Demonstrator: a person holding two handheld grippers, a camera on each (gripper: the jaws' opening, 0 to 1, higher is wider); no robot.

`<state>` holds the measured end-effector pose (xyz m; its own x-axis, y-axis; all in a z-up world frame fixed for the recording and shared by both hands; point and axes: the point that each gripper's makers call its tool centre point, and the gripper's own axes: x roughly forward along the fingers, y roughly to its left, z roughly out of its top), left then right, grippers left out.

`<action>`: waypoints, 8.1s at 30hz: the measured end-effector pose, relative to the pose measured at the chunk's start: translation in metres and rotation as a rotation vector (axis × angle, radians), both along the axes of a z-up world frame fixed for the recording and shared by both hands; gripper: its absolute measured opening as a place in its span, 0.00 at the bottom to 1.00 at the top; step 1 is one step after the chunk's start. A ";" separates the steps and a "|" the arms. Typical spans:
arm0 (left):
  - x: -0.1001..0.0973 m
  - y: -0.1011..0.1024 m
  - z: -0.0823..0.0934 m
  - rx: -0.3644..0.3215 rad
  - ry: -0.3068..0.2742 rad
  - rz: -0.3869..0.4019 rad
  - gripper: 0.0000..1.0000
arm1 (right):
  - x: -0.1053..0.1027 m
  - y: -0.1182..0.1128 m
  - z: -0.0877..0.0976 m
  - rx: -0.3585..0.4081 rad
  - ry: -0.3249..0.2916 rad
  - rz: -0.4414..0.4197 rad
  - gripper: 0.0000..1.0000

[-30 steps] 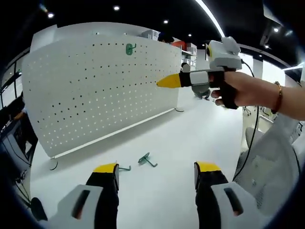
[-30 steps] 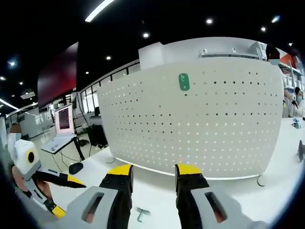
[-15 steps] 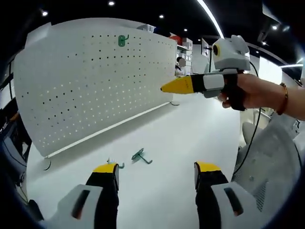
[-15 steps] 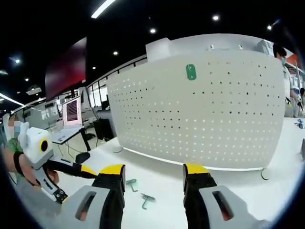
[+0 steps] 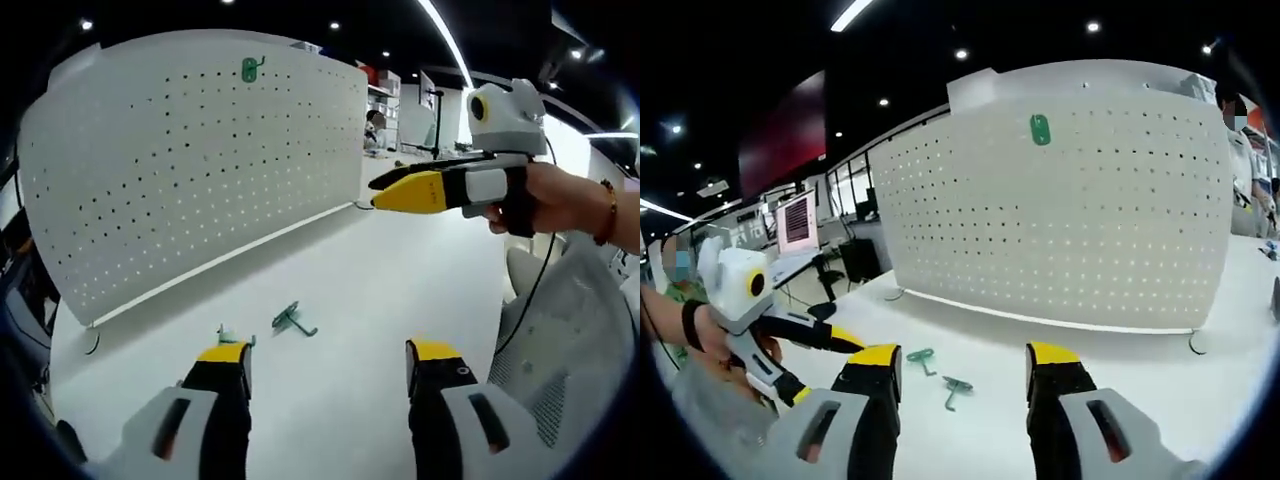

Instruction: Insert the hook assembly into the mounting plate slot until the hook locks in place.

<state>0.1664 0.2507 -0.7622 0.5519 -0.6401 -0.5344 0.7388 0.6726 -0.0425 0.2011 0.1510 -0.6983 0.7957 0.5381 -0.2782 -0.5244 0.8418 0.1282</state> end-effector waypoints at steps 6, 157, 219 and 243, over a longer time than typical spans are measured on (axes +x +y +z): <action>0.003 -0.004 -0.004 0.016 0.001 -0.014 0.64 | -0.011 0.004 -0.009 0.011 0.012 0.007 0.57; 0.056 -0.039 -0.073 0.290 0.041 -0.280 0.03 | -0.050 -0.001 -0.042 0.219 0.177 -0.008 0.50; -0.008 -0.060 0.030 -0.253 -0.060 -0.045 0.03 | -0.064 0.015 -0.010 0.374 0.159 0.011 0.17; -0.025 -0.068 0.039 -0.384 -0.051 -0.020 0.03 | -0.068 0.018 -0.012 0.459 0.234 0.006 0.03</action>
